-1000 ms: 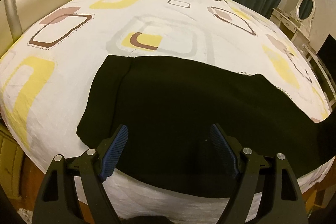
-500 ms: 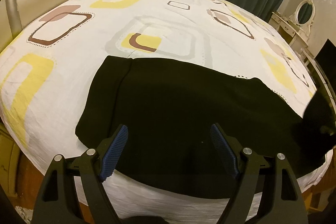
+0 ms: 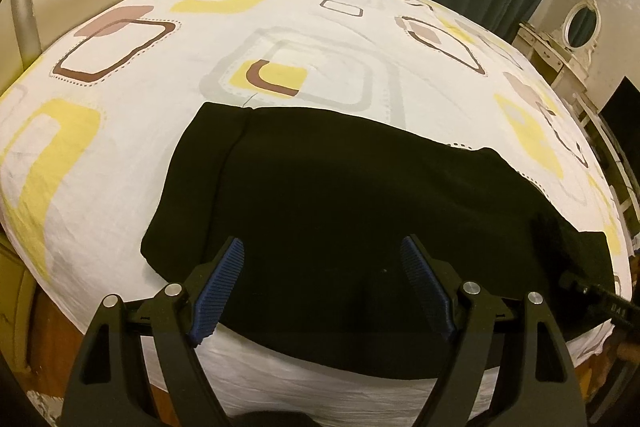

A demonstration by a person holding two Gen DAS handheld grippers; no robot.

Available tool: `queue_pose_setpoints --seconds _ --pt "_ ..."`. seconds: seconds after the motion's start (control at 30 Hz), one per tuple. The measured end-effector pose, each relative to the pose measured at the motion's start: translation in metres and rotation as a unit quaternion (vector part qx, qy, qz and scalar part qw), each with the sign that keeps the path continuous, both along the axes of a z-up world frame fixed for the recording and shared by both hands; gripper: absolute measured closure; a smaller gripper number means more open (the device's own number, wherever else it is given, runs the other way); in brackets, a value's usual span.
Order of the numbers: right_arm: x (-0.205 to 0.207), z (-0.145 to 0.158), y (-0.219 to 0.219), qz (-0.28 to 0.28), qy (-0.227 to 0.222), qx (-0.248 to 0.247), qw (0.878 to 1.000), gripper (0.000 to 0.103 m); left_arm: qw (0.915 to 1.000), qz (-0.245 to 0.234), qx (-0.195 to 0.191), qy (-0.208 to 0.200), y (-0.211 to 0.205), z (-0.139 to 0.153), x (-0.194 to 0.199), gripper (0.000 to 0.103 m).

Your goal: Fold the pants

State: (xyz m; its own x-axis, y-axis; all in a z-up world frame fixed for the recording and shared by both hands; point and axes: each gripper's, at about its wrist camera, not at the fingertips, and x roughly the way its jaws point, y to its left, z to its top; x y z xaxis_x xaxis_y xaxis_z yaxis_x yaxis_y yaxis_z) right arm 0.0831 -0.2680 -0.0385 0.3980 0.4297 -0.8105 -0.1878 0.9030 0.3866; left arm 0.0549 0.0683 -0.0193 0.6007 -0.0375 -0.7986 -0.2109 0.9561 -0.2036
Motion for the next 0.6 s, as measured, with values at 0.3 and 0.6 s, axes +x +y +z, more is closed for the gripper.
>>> queue_pose_setpoints --seconds 0.3,0.6 --pt "-0.016 0.000 0.020 0.011 -0.003 0.033 0.999 0.057 1.0000 -0.001 0.000 0.001 0.001 -0.003 0.001 0.023" --pt "-0.016 -0.018 0.030 0.020 0.006 0.028 0.999 0.046 0.9999 -0.009 0.003 0.004 -0.004 -0.006 0.002 0.023"
